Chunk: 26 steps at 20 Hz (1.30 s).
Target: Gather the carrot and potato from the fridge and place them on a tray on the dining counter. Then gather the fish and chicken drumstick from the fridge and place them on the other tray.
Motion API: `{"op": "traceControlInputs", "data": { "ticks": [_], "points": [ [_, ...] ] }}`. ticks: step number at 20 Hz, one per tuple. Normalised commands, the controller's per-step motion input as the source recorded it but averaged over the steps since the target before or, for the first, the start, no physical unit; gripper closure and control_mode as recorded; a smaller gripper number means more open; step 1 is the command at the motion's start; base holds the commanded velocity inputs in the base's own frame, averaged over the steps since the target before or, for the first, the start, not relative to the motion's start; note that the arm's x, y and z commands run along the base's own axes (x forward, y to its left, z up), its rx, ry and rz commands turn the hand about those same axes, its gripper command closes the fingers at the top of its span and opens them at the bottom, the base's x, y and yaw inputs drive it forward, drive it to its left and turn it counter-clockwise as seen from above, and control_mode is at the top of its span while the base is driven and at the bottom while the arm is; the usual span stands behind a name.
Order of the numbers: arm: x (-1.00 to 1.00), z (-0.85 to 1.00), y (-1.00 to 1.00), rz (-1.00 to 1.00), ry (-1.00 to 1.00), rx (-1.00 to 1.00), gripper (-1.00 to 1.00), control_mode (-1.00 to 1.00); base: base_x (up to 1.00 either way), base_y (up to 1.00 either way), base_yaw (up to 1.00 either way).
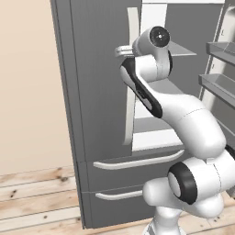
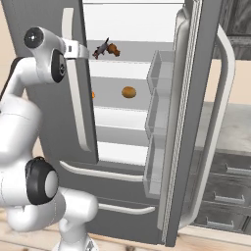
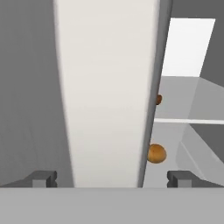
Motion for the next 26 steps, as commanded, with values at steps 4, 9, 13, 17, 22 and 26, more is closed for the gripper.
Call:
{"op": "traceControlInputs", "data": {
  "ticks": [4, 9, 13, 17, 22, 26],
  "points": [
    [0.34, -0.07, 0.0, 0.0, -0.01, 0.0, -1.0, -1.0, 0.0, 0.0, 0.0],
    [0.52, -0.15, 0.01, 0.0, 0.01, 0.0, 1.0, -1.0, 0.0, 0.0, 0.0],
    [0.04, -0.16, -0.02, -0.03, 0.09, 0.0, 1.0, -1.0, 0.0, 0.0, 0.0],
    [-0.01, -0.03, 0.3, -0.03, 0.05, 0.0, 1.0, -1.0, 0.0, 0.0, 0.0],
    [-0.56, 0.0, 0.5, 0.05, 0.01, 0.0, 1.0, -1.0, 0.0, 0.0, 0.0],
    [-0.86, 0.0, 0.8, 0.11, 0.0, 0.0, 1.0, -1.0, 0.0, 0.0, 0.0]
  ]
}}
